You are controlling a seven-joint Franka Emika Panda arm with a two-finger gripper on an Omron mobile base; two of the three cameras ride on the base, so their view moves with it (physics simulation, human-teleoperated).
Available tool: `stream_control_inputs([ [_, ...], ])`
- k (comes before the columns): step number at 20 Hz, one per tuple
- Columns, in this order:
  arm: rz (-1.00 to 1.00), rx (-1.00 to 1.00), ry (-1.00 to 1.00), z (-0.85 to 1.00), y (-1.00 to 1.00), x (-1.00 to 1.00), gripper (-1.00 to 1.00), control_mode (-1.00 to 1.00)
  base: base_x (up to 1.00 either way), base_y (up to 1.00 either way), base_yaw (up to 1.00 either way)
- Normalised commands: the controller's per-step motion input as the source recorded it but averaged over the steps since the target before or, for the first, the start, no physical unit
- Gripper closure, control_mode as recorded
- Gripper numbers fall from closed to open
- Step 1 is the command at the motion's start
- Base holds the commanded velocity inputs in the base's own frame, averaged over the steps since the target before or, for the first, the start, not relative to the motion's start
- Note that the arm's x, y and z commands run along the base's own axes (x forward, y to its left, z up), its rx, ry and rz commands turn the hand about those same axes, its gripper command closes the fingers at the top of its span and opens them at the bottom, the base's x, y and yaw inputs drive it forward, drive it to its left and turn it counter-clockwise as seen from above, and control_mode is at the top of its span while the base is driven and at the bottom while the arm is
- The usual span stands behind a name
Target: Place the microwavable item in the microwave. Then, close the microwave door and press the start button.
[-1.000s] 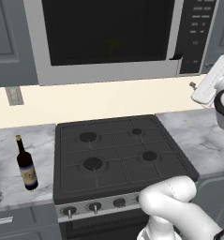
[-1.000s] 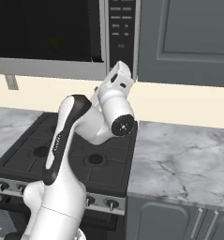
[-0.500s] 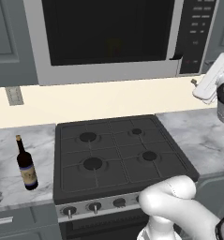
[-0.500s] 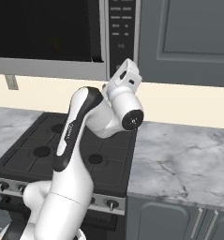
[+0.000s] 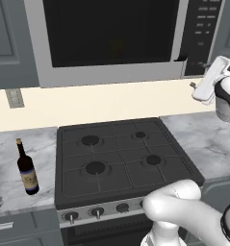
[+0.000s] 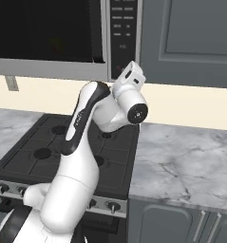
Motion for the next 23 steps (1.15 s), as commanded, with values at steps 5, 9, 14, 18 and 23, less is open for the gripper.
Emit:
stream_control_inputs([
  [5, 0.0, 0.0, 0.03, -0.04, -0.04, 0.38, -1.0, -1.0, 0.0, 0.0, 0.0],
  [9, 0.0, 0.0, 0.0, 0.0, -0.12, 0.31, -1.0, -1.0, 0.0, 0.0, 0.0],
  [14, 0.0, 0.0, 0.0, -0.03, -0.11, 0.36, -1.0, -1.0, 0.0, 0.0, 0.0],
  [18, 0.0, 0.0, 0.01, -0.13, -0.04, 0.36, -1.0, -1.0, 0.0, 0.0, 0.0],
  [23, 0.0, 0.0, 0.0, -0.18, 0.06, 0.07, -1.0, -1.0, 0.0, 0.0, 0.0],
])
